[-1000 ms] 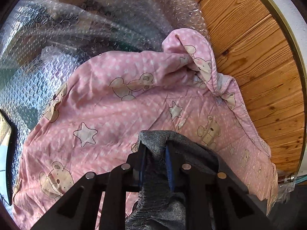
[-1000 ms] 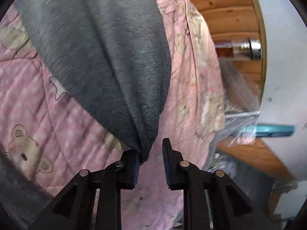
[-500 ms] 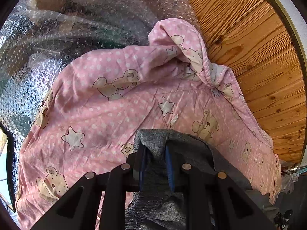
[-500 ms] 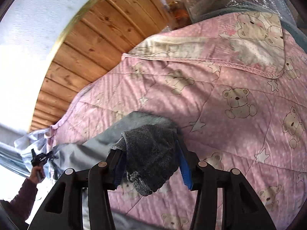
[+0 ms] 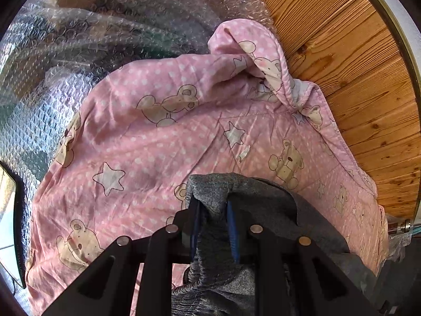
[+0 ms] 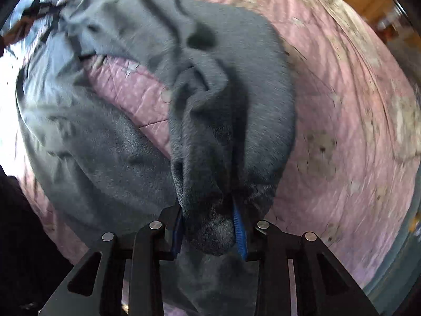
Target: Fold clothes
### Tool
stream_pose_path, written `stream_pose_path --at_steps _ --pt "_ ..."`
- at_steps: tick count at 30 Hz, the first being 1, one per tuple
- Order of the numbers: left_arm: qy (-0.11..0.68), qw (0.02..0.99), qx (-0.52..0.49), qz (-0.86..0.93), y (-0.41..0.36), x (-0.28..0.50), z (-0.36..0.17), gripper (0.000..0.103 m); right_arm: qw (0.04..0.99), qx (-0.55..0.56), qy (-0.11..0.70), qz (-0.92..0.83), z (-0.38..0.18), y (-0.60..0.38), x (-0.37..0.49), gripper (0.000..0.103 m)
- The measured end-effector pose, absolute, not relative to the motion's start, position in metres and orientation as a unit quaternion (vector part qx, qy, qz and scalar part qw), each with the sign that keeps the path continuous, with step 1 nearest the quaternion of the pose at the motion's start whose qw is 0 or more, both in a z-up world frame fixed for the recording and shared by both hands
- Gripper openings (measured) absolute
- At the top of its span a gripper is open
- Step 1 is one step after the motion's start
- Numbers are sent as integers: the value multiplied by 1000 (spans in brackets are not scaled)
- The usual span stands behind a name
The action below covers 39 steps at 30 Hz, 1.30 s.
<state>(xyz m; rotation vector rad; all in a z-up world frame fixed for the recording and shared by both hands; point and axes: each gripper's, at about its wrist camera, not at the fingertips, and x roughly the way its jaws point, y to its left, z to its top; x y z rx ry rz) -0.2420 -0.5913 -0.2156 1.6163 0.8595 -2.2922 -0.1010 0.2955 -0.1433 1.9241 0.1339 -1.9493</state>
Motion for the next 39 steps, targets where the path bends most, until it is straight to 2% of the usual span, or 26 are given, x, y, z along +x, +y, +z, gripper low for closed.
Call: stream_pose_path --at_steps 2,4,5,7,11,13,14,15,20,22,25,28,30,33,35,39 --pt "292 99 546 -779 -586 -245 -214 21 205 651 -77 -727 -124 327 -106 40" --pt "285 92 546 -783 -580 -250 -210 21 194 608 -151 -755 -113 347 -114 44" --pt "280 88 546 -785 -576 -254 -207 21 186 585 -186 -767 -109 356 -118 46" --pt "269 79 548 -788 -569 -260 -200 21 139 567 -199 -787 -115 361 -132 53" --pt "247 64 550 -795 -558 -266 -188 21 69 594 -147 -788 -153 348 -175 55" --pt "245 59 541 -803 -557 -266 -180 21 78 612 -93 -782 -174 330 -190 34" --pt "247 58 532 -808 -558 -265 -175 21 82 618 -54 -780 -175 320 -193 10" --pt "249 56 523 -813 -559 -264 -170 20 73 604 -26 -793 -162 316 -195 7" --pt "292 59 480 -825 -581 -260 -154 20 -24 514 83 -854 -93 327 -211 5" --pt "294 73 486 -820 -582 -264 -164 20 -78 495 139 -854 -88 333 -224 4" --pt "303 103 496 -807 -582 -272 -184 20 -137 496 151 -844 -95 347 -242 4" --pt "305 130 526 -783 -581 -279 -212 21 -156 529 124 -825 -118 360 -253 7" --pt "316 120 550 -764 -580 -282 -230 24 -147 538 60 -828 -124 377 -241 24" --pt "328 115 541 -766 -583 -275 -228 30 -126 546 -76 -825 -134 410 -216 38" --pt "336 110 531 -770 -586 -268 -221 34 -120 544 -139 -818 -143 424 -200 41" --pt "346 98 526 -771 -588 -262 -212 37 -118 537 -200 -811 -156 436 -188 48"
